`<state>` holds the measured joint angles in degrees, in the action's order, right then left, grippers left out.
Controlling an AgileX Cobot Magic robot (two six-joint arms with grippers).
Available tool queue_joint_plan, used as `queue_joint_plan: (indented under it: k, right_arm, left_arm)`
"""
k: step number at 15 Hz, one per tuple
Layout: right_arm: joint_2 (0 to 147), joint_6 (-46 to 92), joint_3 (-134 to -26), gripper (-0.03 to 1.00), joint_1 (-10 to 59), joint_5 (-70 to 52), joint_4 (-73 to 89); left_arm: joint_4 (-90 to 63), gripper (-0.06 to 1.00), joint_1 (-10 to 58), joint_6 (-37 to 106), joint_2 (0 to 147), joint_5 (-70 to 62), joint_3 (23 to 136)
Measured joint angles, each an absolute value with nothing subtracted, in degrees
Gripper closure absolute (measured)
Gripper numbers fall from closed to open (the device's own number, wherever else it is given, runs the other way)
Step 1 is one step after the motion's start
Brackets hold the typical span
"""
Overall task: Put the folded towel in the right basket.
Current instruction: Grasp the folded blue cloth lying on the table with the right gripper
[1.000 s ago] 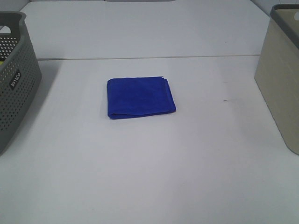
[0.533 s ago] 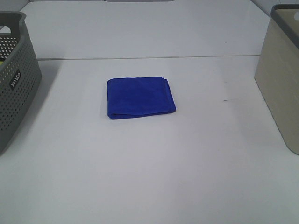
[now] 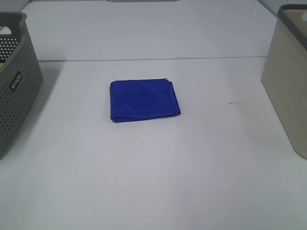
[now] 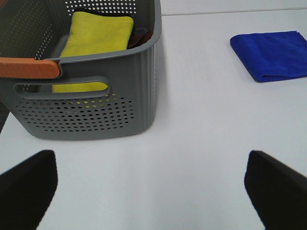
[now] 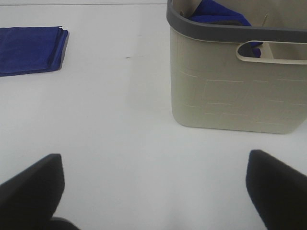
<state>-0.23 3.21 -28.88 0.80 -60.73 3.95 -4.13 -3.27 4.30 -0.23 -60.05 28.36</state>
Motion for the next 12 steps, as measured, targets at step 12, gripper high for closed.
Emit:
queue_joint_plan:
  k: [12]
  right_arm:
    - [-0.2,3.2,-28.9,-0.01,0.8,-60.7,4.0]
  left_arm:
    - [-4.1,-0.04,-3.3,4.3,-0.2,-60.0,28.4]
